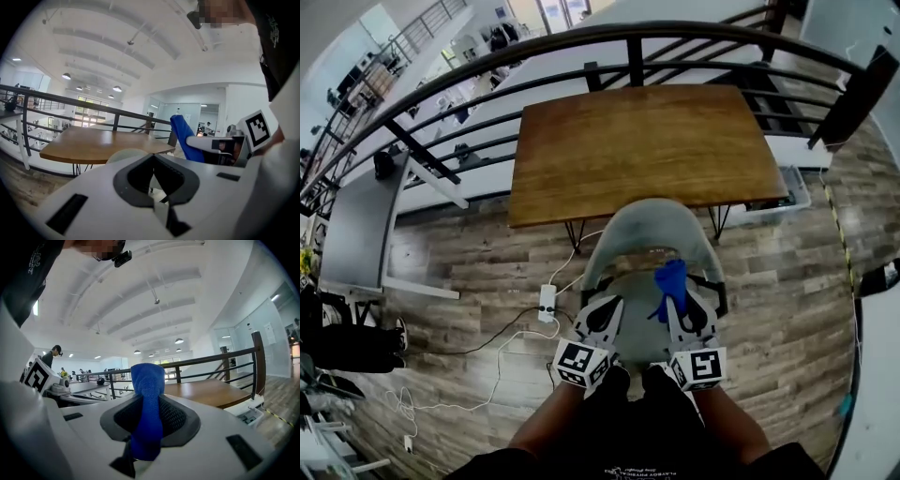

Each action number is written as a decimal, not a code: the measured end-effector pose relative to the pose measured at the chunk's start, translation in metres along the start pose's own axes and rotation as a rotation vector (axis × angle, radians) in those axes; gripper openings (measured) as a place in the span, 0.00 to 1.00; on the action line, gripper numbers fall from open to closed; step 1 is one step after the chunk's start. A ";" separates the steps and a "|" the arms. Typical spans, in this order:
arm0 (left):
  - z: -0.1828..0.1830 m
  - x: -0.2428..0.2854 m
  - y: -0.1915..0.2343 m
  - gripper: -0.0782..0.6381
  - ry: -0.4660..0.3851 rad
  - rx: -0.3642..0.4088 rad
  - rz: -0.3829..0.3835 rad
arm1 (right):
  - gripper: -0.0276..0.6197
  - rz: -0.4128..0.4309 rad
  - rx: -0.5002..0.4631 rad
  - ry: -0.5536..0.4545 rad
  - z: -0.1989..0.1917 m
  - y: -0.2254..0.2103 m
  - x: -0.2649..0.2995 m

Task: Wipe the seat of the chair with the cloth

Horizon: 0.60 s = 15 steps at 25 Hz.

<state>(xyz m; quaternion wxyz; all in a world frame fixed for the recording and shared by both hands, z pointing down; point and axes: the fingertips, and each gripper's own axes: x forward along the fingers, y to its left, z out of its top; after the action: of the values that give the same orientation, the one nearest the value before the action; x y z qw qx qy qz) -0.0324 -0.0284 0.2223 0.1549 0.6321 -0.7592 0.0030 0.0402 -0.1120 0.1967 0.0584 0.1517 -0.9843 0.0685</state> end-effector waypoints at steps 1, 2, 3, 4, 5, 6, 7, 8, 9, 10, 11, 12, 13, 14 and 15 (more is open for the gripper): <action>-0.008 0.003 0.008 0.11 0.009 0.008 0.011 | 0.20 0.003 -0.001 0.015 -0.007 0.001 0.007; -0.016 0.006 0.016 0.11 0.022 0.025 0.022 | 0.20 0.004 0.001 0.031 -0.016 0.001 0.014; -0.025 0.009 0.024 0.11 0.036 0.045 0.032 | 0.20 0.005 0.005 0.047 -0.025 0.003 0.022; -0.034 0.012 0.032 0.11 0.049 0.057 0.038 | 0.20 0.006 0.009 0.064 -0.035 0.005 0.031; -0.041 0.016 0.039 0.11 0.057 0.055 0.040 | 0.20 0.009 0.010 0.081 -0.045 0.007 0.041; -0.050 0.020 0.046 0.11 0.061 0.040 0.041 | 0.20 0.016 0.008 0.099 -0.056 0.009 0.050; -0.059 0.025 0.053 0.11 0.065 0.018 0.045 | 0.20 0.023 0.004 0.118 -0.067 0.011 0.059; -0.070 0.030 0.058 0.11 0.071 -0.002 0.051 | 0.20 0.030 0.001 0.137 -0.078 0.012 0.065; -0.080 0.034 0.064 0.11 0.079 -0.016 0.059 | 0.20 0.034 0.004 0.153 -0.089 0.014 0.071; -0.090 0.037 0.070 0.11 0.088 -0.029 0.069 | 0.20 0.036 0.011 0.167 -0.100 0.015 0.076; -0.100 0.040 0.077 0.11 0.097 -0.045 0.082 | 0.20 0.038 0.020 0.180 -0.112 0.016 0.080; -0.110 0.042 0.084 0.11 0.105 -0.065 0.097 | 0.20 0.039 0.028 0.194 -0.124 0.016 0.083; -0.120 0.044 0.090 0.11 0.111 -0.084 0.114 | 0.20 0.040 0.034 0.210 -0.136 0.016 0.086; -0.129 0.045 0.097 0.11 0.117 -0.098 0.129 | 0.20 0.040 0.038 0.227 -0.147 0.016 0.090; -0.138 0.046 0.103 0.11 0.126 -0.104 0.142 | 0.20 0.040 0.042 0.244 -0.159 0.016 0.093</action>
<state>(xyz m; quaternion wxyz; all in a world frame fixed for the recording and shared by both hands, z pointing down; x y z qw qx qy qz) -0.1063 -0.0238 0.3845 0.2345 0.5664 -0.7899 0.0144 -0.0383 -0.0995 0.3638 0.1730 0.1236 -0.9711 0.1081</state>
